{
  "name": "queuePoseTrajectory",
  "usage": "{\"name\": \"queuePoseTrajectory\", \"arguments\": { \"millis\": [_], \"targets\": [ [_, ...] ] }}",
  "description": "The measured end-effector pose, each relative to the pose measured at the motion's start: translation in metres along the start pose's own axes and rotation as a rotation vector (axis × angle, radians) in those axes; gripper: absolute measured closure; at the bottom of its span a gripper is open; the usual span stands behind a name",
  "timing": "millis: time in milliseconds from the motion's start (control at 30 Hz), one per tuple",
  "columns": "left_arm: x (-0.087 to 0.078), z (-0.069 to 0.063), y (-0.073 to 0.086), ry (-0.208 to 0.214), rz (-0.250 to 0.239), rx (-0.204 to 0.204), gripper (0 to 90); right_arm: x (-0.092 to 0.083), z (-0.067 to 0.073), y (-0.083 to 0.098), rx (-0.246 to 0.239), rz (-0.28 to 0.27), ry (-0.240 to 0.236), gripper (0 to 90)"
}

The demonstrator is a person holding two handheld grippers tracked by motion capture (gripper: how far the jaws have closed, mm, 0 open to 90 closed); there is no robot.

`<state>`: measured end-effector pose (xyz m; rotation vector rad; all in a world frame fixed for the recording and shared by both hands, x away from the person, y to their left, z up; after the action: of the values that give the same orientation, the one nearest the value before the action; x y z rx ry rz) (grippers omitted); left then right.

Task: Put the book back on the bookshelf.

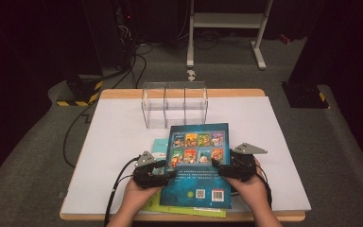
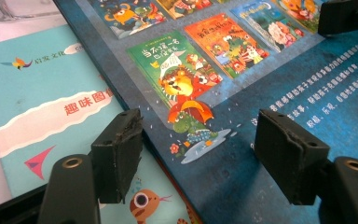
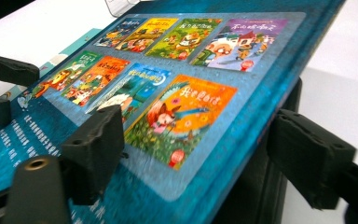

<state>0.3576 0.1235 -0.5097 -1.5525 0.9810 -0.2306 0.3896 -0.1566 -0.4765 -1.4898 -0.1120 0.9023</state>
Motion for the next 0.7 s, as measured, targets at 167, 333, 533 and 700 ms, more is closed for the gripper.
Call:
{"name": "queuePoseTrajectory", "arguments": {
  "millis": [167, 333, 533, 700],
  "targets": [
    [0.0012, -0.0012, -0.0010, -0.001, 0.011, -0.017, 30.6, 0.0063, -0.0025, 0.0000, 0.039, 0.018, -0.051, 15.8],
    [0.0024, -0.0034, -0.0007, -0.010, 0.009, -0.007, 26.1, 0.0046, -0.0004, 0.0021, 0.039, 0.015, -0.054, 15.7],
    [0.0024, -0.0045, -0.0001, -0.018, 0.005, -0.015, 26.4, 0.0006, 0.0033, 0.0019, 0.029, 0.017, -0.034, 20.1],
    [0.0021, -0.0046, 0.0006, -0.019, 0.008, -0.014, 26.6, -0.0032, 0.0050, 0.0007, 0.037, 0.031, -0.014, 25.3]
  ]
}}
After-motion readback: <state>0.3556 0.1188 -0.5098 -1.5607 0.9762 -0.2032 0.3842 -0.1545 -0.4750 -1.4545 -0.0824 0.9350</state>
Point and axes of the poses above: each handheld gripper's, and its own axes: x roughly forward along the jaws, y roughly out of its underside, z roughly to its left, the point moved 4 cm from there along x, roughly forward along the jaws, and after that the axes turned 8 degrees about -z, right-handed, at the moved point
